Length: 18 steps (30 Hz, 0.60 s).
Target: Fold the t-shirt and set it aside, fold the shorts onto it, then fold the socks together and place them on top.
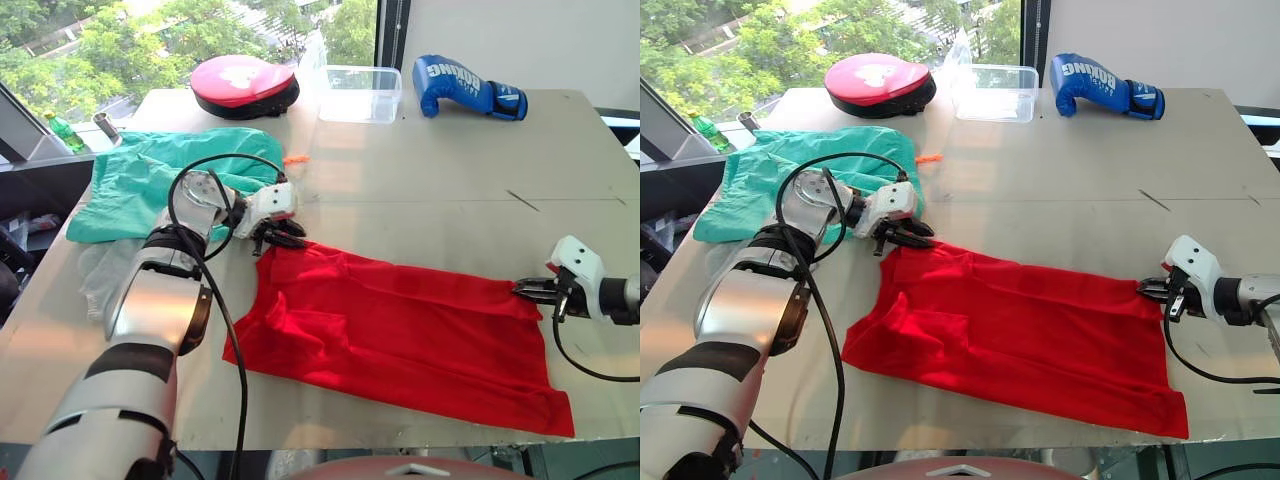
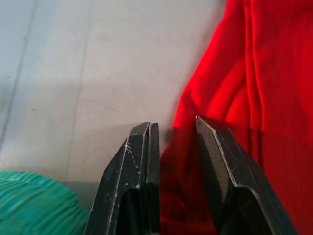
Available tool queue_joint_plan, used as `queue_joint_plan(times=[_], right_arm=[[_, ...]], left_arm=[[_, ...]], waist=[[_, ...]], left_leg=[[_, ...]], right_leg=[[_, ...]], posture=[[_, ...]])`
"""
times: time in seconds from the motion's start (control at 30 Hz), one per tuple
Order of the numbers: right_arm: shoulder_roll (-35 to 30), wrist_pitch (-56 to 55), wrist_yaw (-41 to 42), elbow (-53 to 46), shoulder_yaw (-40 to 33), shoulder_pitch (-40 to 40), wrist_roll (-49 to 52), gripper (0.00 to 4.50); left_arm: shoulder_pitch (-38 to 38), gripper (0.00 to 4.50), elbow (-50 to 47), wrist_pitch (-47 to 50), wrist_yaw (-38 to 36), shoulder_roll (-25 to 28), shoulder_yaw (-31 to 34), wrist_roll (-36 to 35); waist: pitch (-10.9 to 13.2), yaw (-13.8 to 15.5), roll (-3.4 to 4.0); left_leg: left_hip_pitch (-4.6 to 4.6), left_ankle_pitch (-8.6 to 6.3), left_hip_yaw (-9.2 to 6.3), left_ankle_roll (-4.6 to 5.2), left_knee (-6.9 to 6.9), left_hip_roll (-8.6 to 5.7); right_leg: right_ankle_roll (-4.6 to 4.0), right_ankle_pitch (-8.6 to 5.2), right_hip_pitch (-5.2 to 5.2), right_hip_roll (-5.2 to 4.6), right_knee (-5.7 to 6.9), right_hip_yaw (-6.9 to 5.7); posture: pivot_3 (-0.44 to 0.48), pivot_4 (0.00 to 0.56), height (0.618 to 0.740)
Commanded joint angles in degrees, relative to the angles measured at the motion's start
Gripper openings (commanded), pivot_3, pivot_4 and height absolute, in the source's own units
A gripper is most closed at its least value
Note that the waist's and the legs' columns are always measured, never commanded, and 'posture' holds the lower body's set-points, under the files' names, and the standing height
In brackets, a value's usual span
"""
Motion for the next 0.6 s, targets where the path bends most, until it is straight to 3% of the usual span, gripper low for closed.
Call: queue_joint_plan(times=[0.03, 0.17, 0.27, 0.37, 0.5, 0.6], right_arm=[[-0.1, -0.3, -0.3, -0.1, 0.5, 0.0, -1.0, 0.00], [-0.3, -0.8, -0.2, 0.2, 0.7, -0.1, -1.3, 0.00], [-0.3, -1.0, -0.1, 0.4, 0.7, 0.0, -1.5, 0.00], [-0.3, -1.3, 0.1, 0.5, 0.6, 0.0, -1.7, 0.00], [-0.1, -1.6, 0.2, 0.9, 0.8, -0.1, -2.1, 0.00], [0.0, -1.8, 0.2, 1.2, 1.0, -0.4, -2.2, 0.00]], left_arm=[[-0.2, 1.40, -0.1, -0.6, -2.0, 0.9, -1.4, 2.1], [-0.1, 1.40, 0.2, -0.9, 1.0, 0.3, -1.7, 3.5], [-0.4, 1.40, 0.3, -0.5, -1.2, -0.3, -0.8, 2.4], [-0.5, 2.26, 0.2, -0.9, 1.0, -0.4, -0.3, 2.6], [0.3, 4.10, 0.2, -3.0, 1.9, 0.4, -2.2, 5.0], [0.8, 4.10, 0.4, -4.0, 2.1, 0.7, -3.2, 6.3]], waist=[[0.0, 0.0, 0.00], [0.0, 0.0, 0.00], [0.0, 0.0, -0.01], [0.0, 0.0, -0.01], [-0.1, 0.0, -0.06], [-0.1, 0.0, -0.04]], left_leg=[[0.00, 0.00, 0.00, 0.00, 0.00, 0.00], [0.01, 0.00, 0.00, 0.00, 0.00, 0.00], [0.02, 0.00, 0.00, 0.00, 0.00, 0.00], [0.02, 0.00, 0.00, 0.00, 0.00, 0.00], [0.02, 0.00, 0.00, 0.00, 0.00, 0.00], [0.04, 0.00, 0.00, 0.00, 0.00, 0.00]], right_leg=[[0.00, 0.00, 0.00, 0.00, 0.00, 0.00], [0.00, 0.00, 0.00, 0.00, 0.00, 0.00], [0.00, 0.00, 0.01, 0.00, 0.01, 0.00], [0.00, 0.00, 0.01, 0.00, 0.01, 0.00], [0.00, 0.00, 0.01, 0.00, 0.01, 0.00], [0.00, 0.00, 0.01, 0.00, 0.01, 0.00]], posture=[[0.000, 0.150, 0.731], [0.000, 0.150, 0.731], [0.000, 0.150, 0.731], [0.000, 0.150, 0.731], [0.000, 0.150, 0.731], [0.000, 0.150, 0.731]])
